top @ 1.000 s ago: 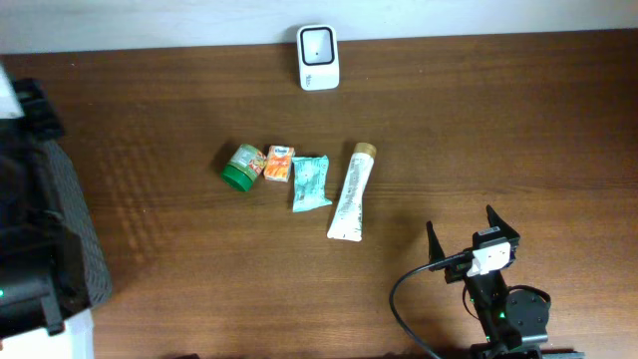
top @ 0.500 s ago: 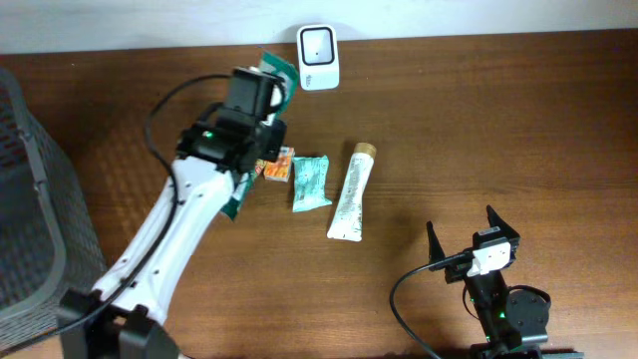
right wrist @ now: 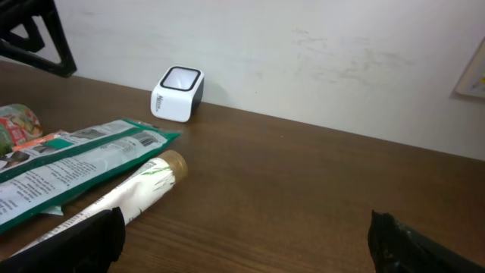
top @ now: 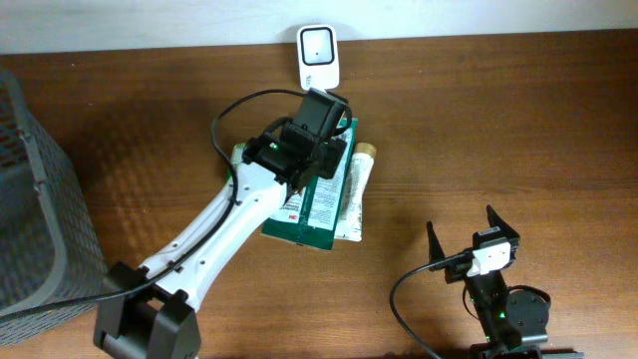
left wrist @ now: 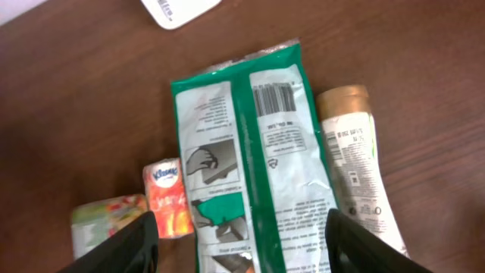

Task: Scan the item barcode
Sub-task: 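Lay the green-and-white package on top of the items and release, then retract the left gripper to the left side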

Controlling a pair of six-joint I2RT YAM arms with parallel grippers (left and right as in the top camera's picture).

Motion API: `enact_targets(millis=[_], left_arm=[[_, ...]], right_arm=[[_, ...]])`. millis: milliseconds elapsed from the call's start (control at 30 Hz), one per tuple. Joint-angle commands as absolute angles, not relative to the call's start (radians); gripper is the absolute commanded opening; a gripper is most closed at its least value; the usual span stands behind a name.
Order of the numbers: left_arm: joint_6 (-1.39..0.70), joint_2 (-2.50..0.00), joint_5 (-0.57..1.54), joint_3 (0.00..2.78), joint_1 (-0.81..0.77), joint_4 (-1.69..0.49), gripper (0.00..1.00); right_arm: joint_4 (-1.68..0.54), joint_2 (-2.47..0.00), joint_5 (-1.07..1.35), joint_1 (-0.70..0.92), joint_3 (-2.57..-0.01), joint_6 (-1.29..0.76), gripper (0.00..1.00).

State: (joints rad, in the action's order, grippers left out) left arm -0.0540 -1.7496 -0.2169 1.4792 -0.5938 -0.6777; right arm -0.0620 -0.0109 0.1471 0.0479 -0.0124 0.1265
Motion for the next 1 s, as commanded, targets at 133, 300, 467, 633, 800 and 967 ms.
enact_targets(millis=[133, 300, 467, 633, 800, 967], left_arm=[[-0.110, -1.607, -0.221, 1.862, -0.268, -1.135, 0.54], [-0.120, -1.603, -0.194, 1.918, 0.085, -1.406, 0.58], [-0.117, -1.604, -0.117, 1.902, 0.303, -1.446, 0.56], [-0.054, -1.604, -0.117, 1.799, 0.390, -1.400, 0.54], [-0.001, -1.603, -0.146, 1.753, 0.445, -1.387, 0.56], [0.107, -1.603, -0.162, 1.753, 0.604, -1.291, 0.55]], right_arm=[[-0.065, -0.004, 0.146, 0.053, -0.006, 0.115, 0.98], [-0.065, -0.004, 0.146, 0.053, -0.006, 0.115, 0.98], [-0.065, -0.004, 0.146, 0.053, -0.006, 0.115, 0.98], [-0.065, -0.004, 0.146, 0.053, -0.006, 0.115, 0.99], [-0.065, -0.004, 0.146, 0.053, -0.006, 0.115, 0.98], [-0.065, -0.004, 0.146, 0.053, -0.006, 0.115, 0.98]])
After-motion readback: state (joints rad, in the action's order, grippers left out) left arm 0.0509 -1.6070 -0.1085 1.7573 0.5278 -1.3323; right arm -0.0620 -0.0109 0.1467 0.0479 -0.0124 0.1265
